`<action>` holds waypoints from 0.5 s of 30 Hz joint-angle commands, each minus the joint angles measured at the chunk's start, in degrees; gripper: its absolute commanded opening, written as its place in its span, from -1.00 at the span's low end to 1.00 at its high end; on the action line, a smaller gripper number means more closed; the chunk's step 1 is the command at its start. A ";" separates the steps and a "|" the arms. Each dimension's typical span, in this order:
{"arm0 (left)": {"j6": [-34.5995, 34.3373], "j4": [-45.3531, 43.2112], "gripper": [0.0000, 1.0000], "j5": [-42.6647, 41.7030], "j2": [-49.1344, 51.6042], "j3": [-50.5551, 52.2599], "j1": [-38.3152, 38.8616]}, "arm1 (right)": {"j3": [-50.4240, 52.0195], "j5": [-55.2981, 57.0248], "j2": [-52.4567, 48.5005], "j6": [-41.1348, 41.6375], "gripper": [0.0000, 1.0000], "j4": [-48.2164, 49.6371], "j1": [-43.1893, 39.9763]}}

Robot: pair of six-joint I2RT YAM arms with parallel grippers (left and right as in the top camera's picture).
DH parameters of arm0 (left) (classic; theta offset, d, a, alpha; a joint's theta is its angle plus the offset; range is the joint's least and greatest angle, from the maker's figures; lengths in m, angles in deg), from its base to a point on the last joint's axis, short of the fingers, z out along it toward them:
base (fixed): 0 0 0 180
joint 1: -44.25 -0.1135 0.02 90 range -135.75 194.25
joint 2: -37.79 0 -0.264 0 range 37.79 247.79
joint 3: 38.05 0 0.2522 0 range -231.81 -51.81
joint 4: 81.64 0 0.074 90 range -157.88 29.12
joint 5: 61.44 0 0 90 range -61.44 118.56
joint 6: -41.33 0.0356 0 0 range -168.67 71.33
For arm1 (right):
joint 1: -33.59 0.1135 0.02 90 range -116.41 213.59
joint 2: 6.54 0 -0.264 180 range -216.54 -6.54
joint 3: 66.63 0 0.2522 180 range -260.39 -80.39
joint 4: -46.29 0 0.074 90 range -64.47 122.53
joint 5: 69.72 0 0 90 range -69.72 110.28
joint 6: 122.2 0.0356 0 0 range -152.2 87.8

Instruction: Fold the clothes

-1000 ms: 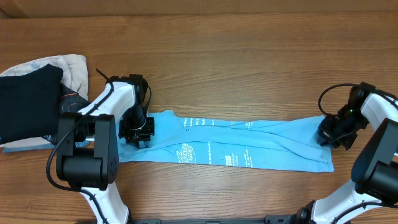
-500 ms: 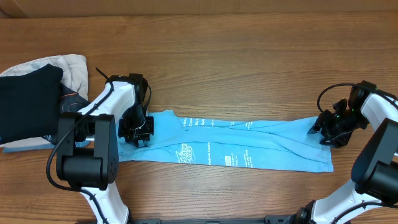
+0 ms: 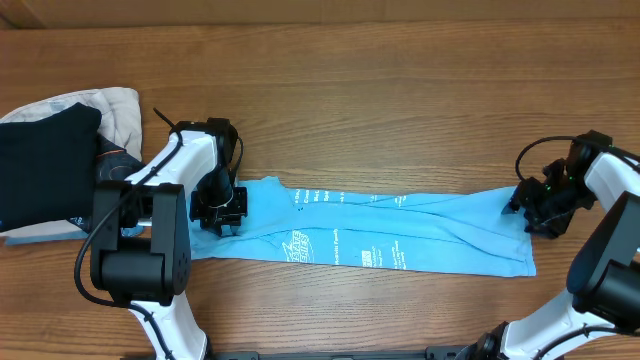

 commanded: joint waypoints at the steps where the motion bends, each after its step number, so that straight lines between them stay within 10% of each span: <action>1: -1.64 -1.62 -0.39 2.45 0.04 -1.14 -0.17 | 4.74 0.74 1.11 0.02 0.24 2.38 -0.15; 5: -1.64 -1.46 -0.39 2.40 0.04 -1.14 -0.17 | 7.91 -2.49 1.11 0.00 0.15 4.98 -0.15; 15: -1.64 -1.11 -0.38 2.38 0.04 -1.14 -0.26 | 8.66 -9.18 1.11 -0.07 -0.80 6.43 -0.15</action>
